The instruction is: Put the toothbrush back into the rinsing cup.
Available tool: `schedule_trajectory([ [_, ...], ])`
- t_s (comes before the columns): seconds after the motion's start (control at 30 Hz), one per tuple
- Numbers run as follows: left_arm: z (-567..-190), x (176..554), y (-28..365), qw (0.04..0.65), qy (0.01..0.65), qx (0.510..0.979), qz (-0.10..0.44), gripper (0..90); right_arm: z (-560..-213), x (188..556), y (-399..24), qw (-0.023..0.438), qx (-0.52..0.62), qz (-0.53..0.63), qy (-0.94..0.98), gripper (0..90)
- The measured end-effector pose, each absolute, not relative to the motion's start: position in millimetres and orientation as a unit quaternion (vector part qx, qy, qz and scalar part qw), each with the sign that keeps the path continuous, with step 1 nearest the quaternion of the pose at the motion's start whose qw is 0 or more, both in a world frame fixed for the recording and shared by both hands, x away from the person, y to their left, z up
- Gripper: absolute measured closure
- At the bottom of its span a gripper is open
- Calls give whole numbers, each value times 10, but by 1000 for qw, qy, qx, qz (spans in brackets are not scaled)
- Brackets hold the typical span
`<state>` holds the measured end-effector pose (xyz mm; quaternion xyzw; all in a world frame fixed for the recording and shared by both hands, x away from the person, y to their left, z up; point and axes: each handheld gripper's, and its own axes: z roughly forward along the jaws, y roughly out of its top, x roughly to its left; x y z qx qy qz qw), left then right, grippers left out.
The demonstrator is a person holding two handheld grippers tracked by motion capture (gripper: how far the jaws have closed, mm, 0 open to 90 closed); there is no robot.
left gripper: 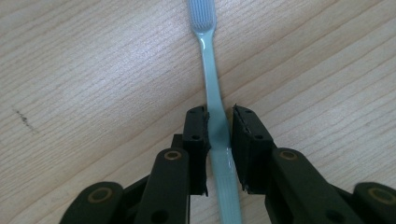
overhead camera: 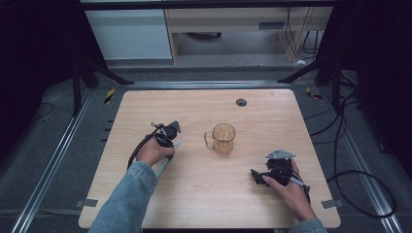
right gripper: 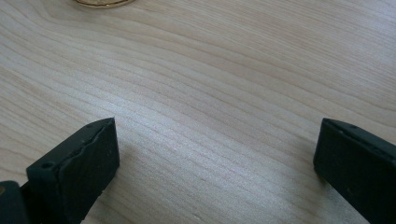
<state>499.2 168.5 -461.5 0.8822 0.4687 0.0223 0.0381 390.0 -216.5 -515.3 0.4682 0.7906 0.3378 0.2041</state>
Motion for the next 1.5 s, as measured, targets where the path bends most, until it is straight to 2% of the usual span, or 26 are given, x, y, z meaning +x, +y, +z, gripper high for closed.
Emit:
schedule_trajectory([
  [0.7, -4615, 4957, 1688, 47, 445, 893, 33, 790, -5155, 3903, -2168, 206, 466, 337, 792, 6],
  [1.13, -4093, 4718, 1781, 173, 417, 888, 86, 791, -5155, 3903, -2170, 206, 465, 337, 792, 6],
  [1.5, -3960, 4630, 1773, 268, 400, 866, 134, 790, -5151, 3897, -2171, 201, 466, 339, 793, 5],
])
